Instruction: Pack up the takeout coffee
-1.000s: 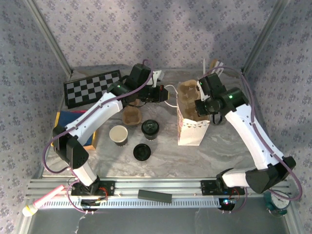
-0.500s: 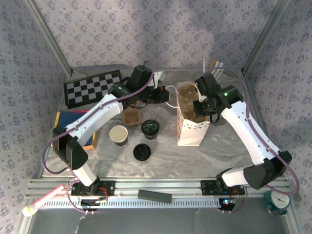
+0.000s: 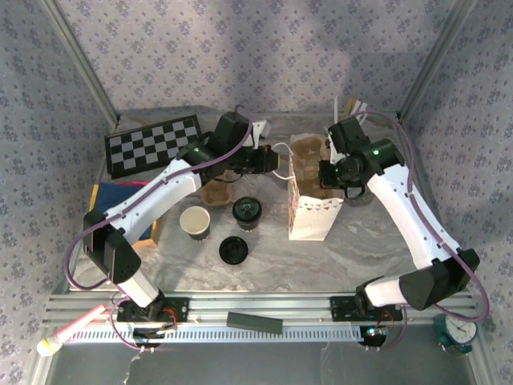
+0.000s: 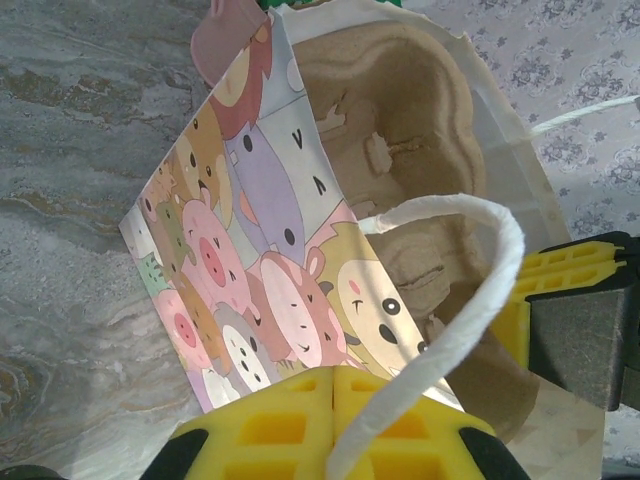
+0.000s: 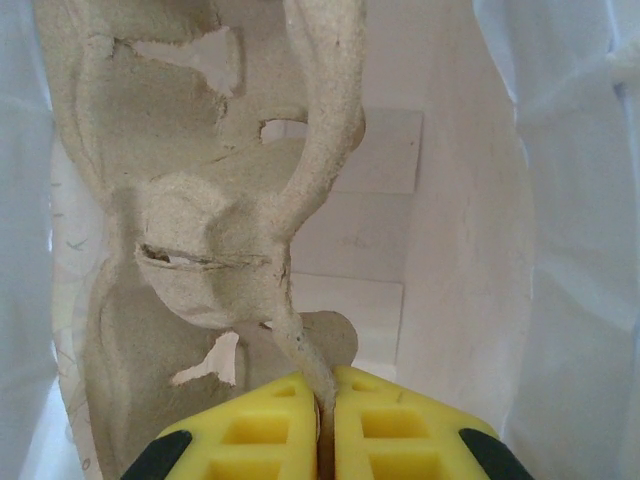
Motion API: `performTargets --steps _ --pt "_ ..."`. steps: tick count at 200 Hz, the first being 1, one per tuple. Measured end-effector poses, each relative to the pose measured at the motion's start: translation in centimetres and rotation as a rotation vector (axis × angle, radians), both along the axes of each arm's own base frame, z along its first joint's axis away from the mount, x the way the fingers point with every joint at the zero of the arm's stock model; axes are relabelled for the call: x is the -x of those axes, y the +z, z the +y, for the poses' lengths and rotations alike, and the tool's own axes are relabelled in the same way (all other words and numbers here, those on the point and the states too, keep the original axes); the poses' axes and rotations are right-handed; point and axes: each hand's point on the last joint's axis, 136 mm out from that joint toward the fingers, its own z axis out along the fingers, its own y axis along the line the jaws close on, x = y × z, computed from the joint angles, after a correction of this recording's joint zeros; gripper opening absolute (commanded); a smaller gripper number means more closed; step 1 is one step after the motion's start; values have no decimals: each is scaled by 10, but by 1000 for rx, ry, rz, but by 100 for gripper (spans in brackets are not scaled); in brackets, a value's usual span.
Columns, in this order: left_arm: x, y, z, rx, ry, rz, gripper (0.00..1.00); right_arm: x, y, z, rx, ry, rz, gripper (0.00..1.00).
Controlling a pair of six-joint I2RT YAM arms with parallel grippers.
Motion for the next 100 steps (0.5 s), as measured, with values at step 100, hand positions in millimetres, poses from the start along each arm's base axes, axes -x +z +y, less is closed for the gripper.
performTargets --steps 100 --pt "2 -9 7 -8 32 8 0 -2 -12 -7 -188 -82 47 10"
